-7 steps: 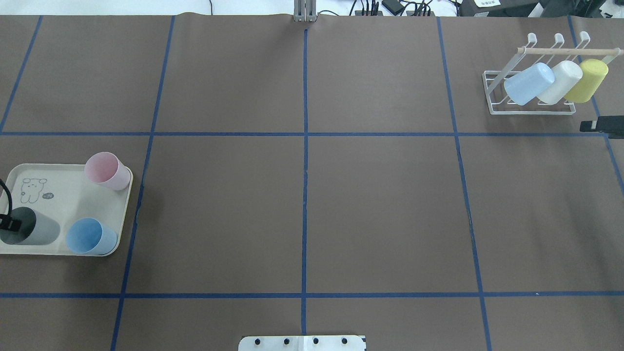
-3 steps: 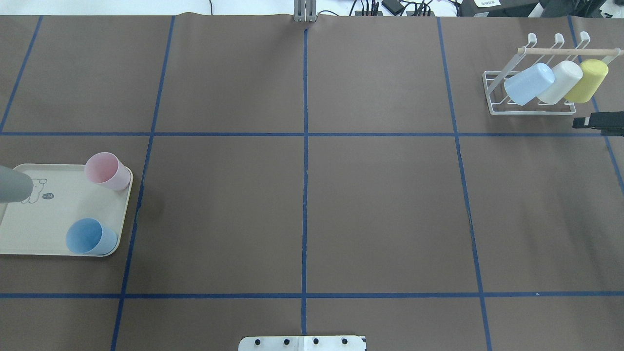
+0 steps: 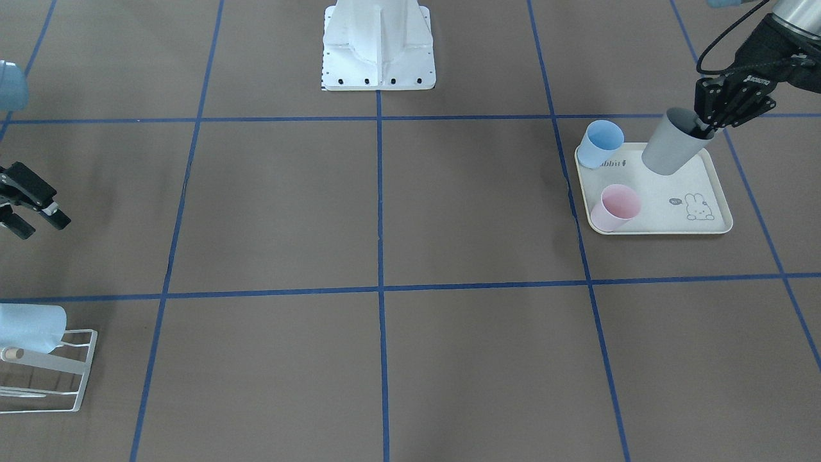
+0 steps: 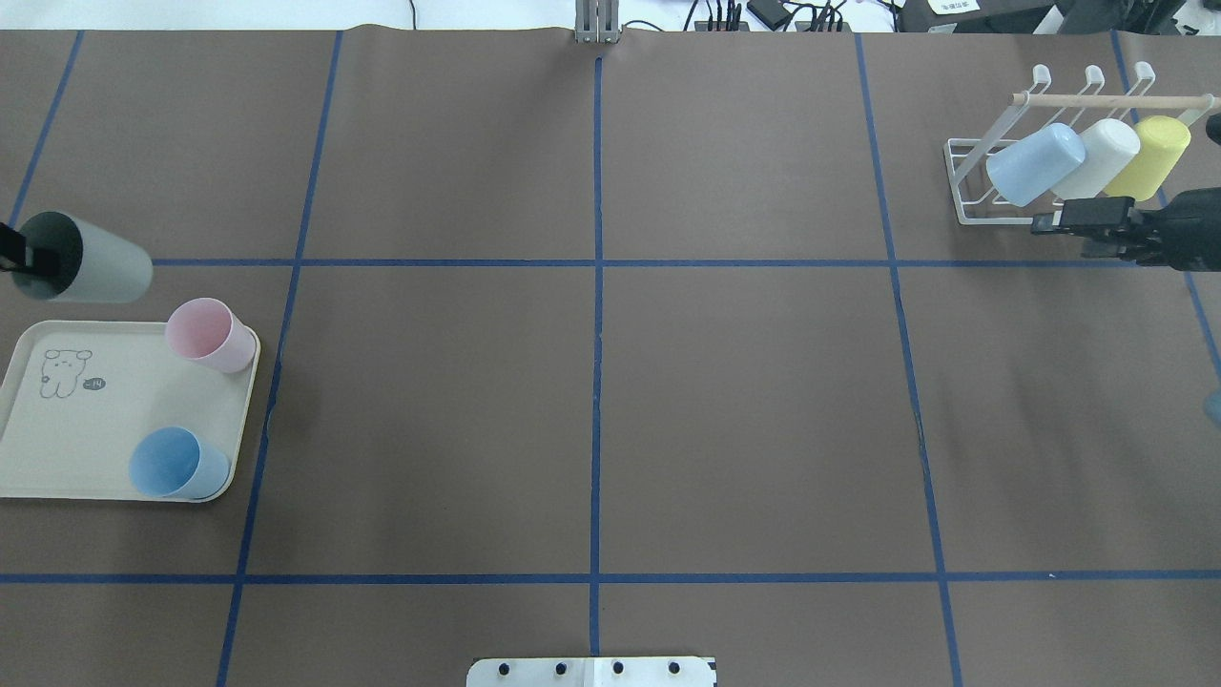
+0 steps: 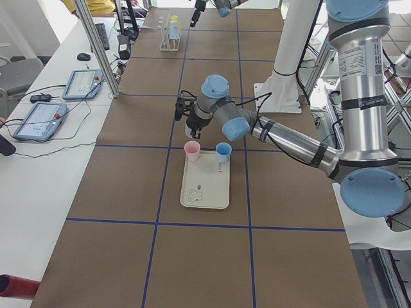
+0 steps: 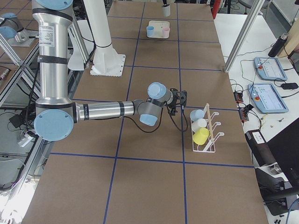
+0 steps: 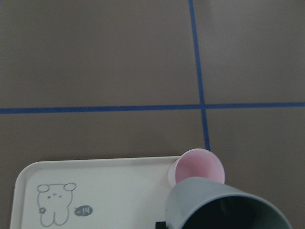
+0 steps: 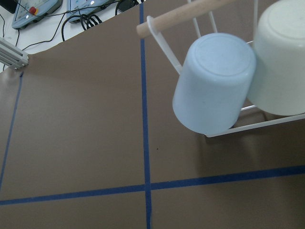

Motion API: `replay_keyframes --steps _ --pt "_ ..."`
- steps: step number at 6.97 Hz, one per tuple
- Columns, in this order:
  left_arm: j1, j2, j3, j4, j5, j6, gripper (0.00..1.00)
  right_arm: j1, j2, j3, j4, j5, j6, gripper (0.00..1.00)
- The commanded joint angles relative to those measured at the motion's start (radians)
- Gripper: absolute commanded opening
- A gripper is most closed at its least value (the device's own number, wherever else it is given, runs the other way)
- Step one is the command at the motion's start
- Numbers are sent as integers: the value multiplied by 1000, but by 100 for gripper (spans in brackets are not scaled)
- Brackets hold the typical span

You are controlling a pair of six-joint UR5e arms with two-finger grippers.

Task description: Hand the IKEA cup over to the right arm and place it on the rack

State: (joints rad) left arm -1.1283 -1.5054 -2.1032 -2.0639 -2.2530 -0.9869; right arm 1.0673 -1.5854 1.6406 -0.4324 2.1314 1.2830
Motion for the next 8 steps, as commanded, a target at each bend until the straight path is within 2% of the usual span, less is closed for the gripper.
replay_keyframes --steps 1,3,6,8 --pt "10 -193 31 -5 -43 -245 0 -96 82 -7 -2 -74 149 100" --pt "129 -361 113 -33 -36 -421 0 -160 110 -10 0 -108 174 100" --pt "197 -418 183 -273 -33 -676 0 -190 148 -7 1 -107 200 100" --pt "249 -542 286 -324 -31 -705 0 -194 182 2 1 -104 249 100"
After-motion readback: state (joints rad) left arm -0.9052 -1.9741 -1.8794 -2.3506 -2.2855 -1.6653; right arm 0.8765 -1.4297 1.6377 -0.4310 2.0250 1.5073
